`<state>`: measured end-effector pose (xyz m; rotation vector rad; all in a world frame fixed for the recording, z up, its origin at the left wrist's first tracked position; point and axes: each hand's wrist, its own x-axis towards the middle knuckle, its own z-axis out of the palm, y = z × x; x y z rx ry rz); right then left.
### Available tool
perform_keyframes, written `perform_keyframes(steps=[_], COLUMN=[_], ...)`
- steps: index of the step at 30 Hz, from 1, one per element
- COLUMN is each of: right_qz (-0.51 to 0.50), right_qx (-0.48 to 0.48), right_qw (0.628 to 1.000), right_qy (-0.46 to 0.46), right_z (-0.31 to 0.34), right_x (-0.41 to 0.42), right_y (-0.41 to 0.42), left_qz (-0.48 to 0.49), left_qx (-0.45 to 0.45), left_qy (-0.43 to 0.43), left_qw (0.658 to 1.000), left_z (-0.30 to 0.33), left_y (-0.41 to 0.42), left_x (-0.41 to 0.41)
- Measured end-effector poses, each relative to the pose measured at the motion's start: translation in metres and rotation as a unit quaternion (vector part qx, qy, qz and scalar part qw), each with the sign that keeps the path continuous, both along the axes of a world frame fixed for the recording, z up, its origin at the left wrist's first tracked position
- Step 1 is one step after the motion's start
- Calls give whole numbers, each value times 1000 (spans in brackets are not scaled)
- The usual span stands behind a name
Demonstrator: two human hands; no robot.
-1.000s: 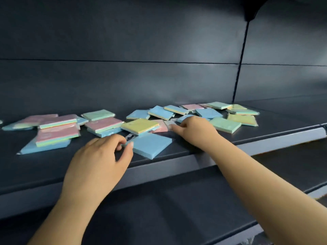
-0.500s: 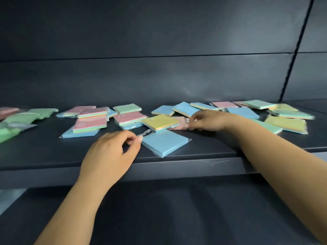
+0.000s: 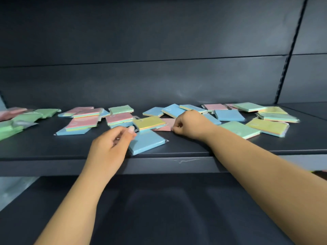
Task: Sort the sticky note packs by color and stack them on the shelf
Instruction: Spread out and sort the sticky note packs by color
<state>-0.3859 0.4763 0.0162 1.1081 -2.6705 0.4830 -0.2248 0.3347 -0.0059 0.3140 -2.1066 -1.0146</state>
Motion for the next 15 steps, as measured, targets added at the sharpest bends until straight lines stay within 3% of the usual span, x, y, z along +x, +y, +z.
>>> perform_keyframes(steps=[3,5,9,11,15], right_qz=[13,20,37,58,126], right_qx=[-56,-118,-205,-234,-257], right_qw=[998,992,978,970,958], right_qy=[30,34,11,6,24], right_z=[5,10,16,17,5], right_x=[8,16,39,51,70], right_y=[11,22,44,54,67], left_qz=[-35,-100,-257,-264,-261], left_qx=[111,236,487,534,569], left_qy=[46,67,-48,-59,3], left_qw=[992,964,833,801,780], left_z=[0,3,17,20,19], left_y=[25,42,67,75,86], left_x=[0,-2,-11,-20,-35])
